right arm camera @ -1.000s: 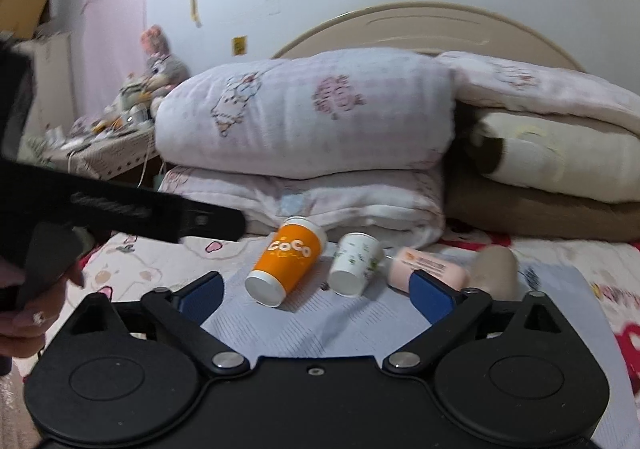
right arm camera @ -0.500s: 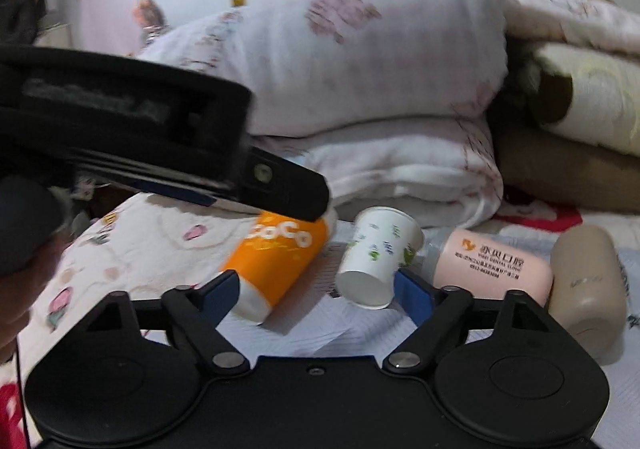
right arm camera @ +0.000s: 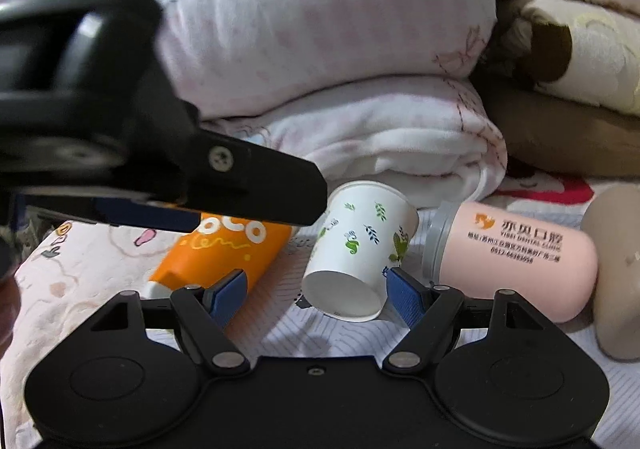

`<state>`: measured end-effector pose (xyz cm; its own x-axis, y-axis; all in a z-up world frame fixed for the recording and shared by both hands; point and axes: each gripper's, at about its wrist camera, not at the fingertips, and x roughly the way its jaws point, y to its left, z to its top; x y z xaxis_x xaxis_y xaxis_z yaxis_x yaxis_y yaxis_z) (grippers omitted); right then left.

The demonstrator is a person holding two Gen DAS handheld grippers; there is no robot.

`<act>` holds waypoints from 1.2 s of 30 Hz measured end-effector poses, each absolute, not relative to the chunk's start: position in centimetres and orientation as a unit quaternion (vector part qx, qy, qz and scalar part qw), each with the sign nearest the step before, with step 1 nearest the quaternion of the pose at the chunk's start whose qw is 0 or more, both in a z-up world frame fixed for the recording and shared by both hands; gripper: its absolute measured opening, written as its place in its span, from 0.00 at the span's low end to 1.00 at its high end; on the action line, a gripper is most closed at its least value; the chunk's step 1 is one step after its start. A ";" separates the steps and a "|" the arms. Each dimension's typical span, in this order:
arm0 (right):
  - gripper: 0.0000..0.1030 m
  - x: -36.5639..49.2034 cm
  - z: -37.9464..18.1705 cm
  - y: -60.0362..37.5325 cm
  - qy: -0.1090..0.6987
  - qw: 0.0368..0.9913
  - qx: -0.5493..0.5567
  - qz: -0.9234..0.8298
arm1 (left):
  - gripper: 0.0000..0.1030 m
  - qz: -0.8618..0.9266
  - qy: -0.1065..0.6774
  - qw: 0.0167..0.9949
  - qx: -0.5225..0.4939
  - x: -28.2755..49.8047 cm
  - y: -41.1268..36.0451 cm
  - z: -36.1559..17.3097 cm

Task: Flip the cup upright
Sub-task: 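Close the right gripper on the white cup's rim and lift it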

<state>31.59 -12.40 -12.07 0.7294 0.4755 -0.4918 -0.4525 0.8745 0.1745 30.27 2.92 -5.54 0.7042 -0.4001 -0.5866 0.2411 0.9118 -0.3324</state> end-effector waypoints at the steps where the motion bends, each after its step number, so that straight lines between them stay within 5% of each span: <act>1: 0.79 31.8 -12.3 -12.3 0.271 0.931 0.021 0.244 | 0.89 -0.176 0.344 0.915 -0.116 30.4 2.9 -5.8; 6: 0.78 32.5 -12.8 -12.3 0.262 0.937 0.030 0.227 | 0.89 -0.179 0.346 0.912 -0.128 30.8 3.2 -6.3; 13: 0.62 33.6 -13.7 -12.7 0.277 0.934 0.032 0.223 | 0.89 -0.177 0.349 0.907 -0.156 31.0 3.9 -6.9; 36: 0.60 27.8 -11.3 -15.3 0.309 0.918 0.031 0.246 | 0.89 -0.232 0.414 0.862 -0.179 27.7 2.2 -7.1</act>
<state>27.81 -15.33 -11.27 0.6876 0.4711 -0.5526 -0.4324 0.8770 0.2095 27.74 2.19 -7.08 0.5494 -0.5479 -0.6309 0.2518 0.8285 -0.5002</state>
